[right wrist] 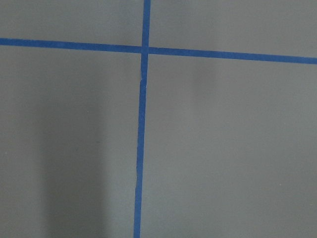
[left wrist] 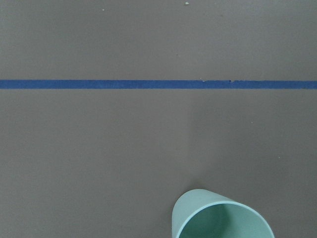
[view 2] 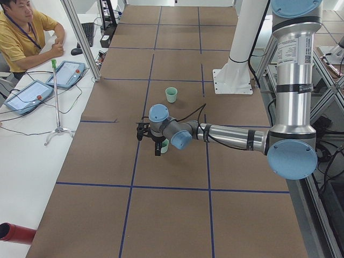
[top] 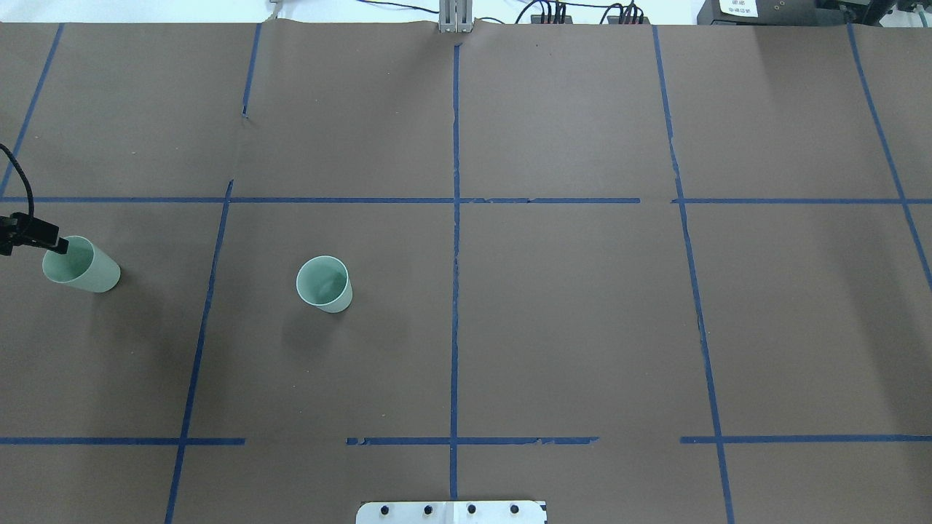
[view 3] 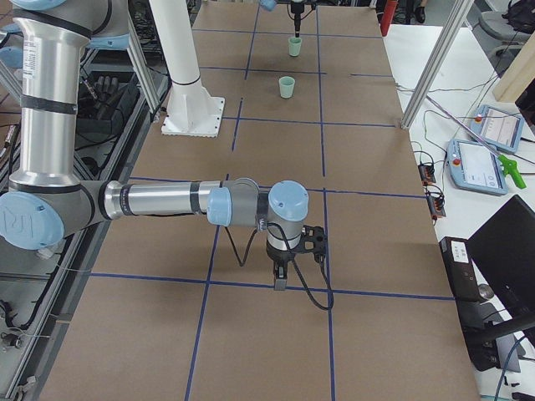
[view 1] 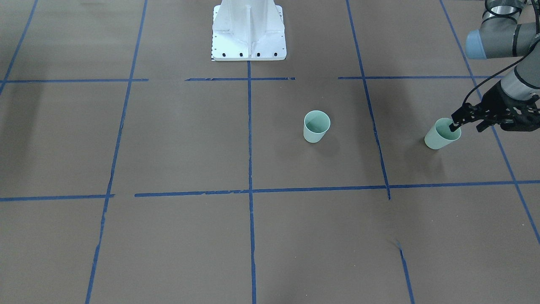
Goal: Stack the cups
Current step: 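Lower the left gripper onto the outer pale green cup and grasp it, then lift the cup with the left gripper and carry it over the other cup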
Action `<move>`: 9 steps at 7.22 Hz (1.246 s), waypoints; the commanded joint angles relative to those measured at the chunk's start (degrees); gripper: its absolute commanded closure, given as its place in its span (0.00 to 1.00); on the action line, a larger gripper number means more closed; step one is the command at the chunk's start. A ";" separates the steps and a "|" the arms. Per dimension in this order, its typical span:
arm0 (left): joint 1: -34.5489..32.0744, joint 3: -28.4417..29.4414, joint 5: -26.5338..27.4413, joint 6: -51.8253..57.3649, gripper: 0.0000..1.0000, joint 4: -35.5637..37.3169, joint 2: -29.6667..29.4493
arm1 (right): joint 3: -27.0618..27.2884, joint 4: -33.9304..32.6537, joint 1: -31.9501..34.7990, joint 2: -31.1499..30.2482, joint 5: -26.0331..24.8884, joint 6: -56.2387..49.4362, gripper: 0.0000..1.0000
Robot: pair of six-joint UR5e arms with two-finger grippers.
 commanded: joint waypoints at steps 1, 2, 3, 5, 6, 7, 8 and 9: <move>1.69 0.49 -0.65 -2.73 0.99 -0.20 -0.05 | 0.00 0.00 0.00 0.00 0.00 0.00 0.00; 1.69 0.40 -0.57 -2.82 1.00 -0.03 -0.05 | 0.00 0.00 0.00 0.00 0.00 0.00 0.00; 1.61 -0.12 -0.31 -2.91 1.00 0.06 0.03 | 0.00 0.00 0.09 0.00 0.00 0.00 0.00; 1.52 -0.91 0.05 -4.32 1.00 0.15 -0.93 | 0.00 0.00 0.09 0.00 0.00 0.00 0.00; 1.17 -3.62 -0.04 -4.32 1.00 1.11 -0.93 | 0.00 0.00 0.09 0.00 0.00 0.00 0.00; 0.99 -7.47 -0.04 -4.41 1.00 5.47 -1.63 | 0.00 0.00 0.09 0.00 0.00 0.00 0.00; 0.90 -12.38 -0.04 -5.10 1.00 13.69 -4.25 | 0.00 0.00 0.00 0.00 0.00 0.00 0.00; 0.90 -16.43 0.05 -9.81 1.00 20.04 -7.58 | 0.00 0.00 0.09 0.00 0.00 0.00 0.00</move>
